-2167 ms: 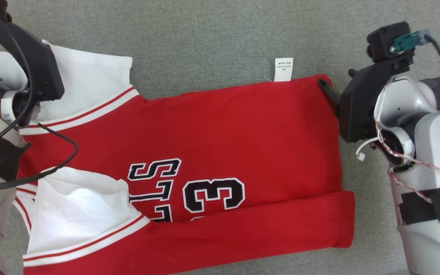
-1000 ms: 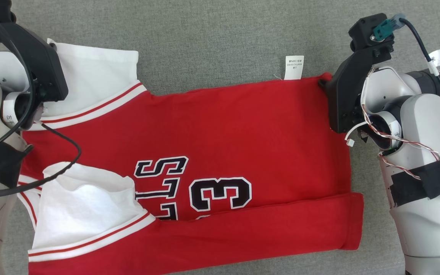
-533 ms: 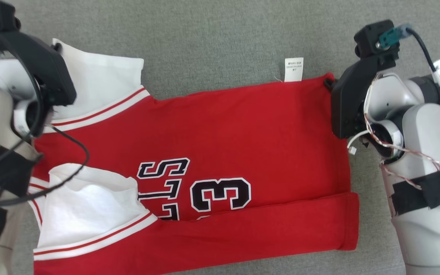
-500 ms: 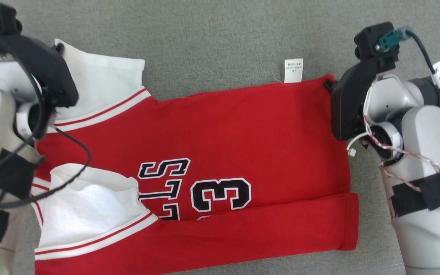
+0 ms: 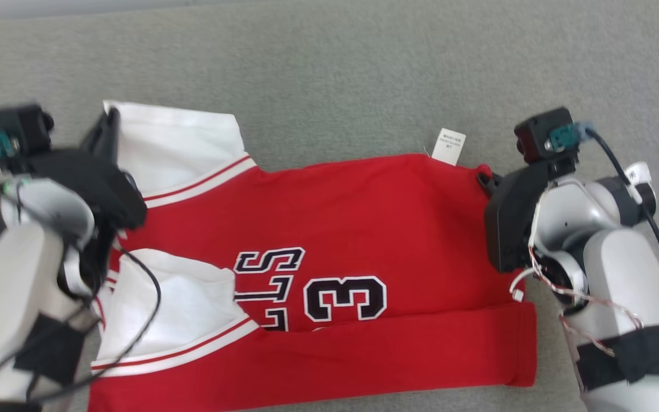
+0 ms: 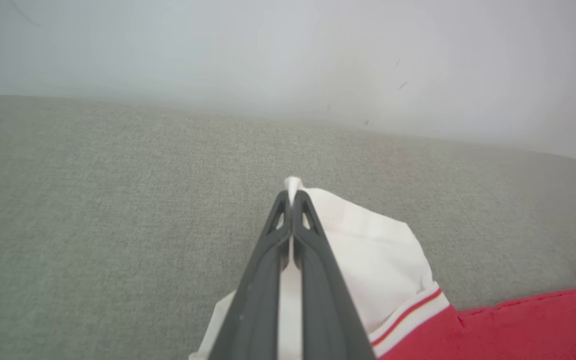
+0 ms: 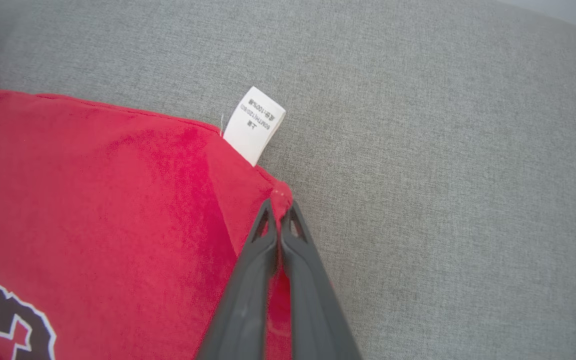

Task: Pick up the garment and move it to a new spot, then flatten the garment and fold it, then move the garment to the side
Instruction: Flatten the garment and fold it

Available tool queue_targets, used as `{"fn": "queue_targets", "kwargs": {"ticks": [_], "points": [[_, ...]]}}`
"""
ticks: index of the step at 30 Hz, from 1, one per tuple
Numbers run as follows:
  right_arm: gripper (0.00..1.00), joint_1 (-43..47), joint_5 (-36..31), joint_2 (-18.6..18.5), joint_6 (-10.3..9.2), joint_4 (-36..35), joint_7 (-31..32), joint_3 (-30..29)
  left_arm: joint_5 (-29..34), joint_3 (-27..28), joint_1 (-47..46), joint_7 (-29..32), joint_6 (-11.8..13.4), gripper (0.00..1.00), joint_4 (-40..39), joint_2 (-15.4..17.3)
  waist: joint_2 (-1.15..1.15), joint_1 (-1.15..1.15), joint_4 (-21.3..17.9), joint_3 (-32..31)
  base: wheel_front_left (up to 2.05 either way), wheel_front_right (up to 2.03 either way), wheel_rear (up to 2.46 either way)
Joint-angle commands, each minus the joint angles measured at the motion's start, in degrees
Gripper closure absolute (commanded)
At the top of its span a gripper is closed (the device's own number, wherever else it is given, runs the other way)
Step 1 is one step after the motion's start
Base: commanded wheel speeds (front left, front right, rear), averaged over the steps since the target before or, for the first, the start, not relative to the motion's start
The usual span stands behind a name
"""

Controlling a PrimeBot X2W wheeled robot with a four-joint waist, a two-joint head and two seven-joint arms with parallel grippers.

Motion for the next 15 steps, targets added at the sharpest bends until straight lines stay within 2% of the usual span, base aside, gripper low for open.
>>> {"fn": "queue_targets", "kwargs": {"ticks": [1, 3, 8, 13, 15], "points": [[1.00, 0.88, -0.37, -0.15, 0.00, -0.61, -0.61, -0.14, -1.12, 0.38, 1.72, -0.75, 0.10, 1.00, -1.26, 0.20, 0.00, 0.01, 1.36, -1.52, 0.00, 0.00, 0.00], [1.00, 2.42, -2.00, -0.15, 0.00, -2.29, -1.37, 0.06, -1.85, 0.20, 4.63, -1.34, -0.80, 1.00, -4.62, 0.10, 0.00, 0.01, 2.16, -2.05, 0.00, 0.00, 0.00], [1.00, 6.99, -3.82, -1.88, 0.00, -5.95, -2.76, 0.65, -2.72, -0.65, 12.30, -1.07, -0.65, 1.00, -12.85, 1.11, 0.00, 0.01, 4.05, -3.71, 0.00, 0.00, 0.00], [1.00, 11.08, -4.47, -4.57, 0.00, -8.45, -3.69, 1.69, -2.05, -1.41, 19.85, 0.15, 1.10, 1.00, -19.58, 3.24, 0.00, 0.01, 5.07, -5.28, 0.00, 0.00, 0.00], [1.00, 12.99, -4.40, -6.83, 0.00, -9.09, -3.91, 3.50, -2.91, -1.17, 23.51, 1.07, 2.39, 1.00, -22.82, 4.01, 0.00, 0.01, 5.47, -6.00, 0.00, 0.00, 0.00]]}}
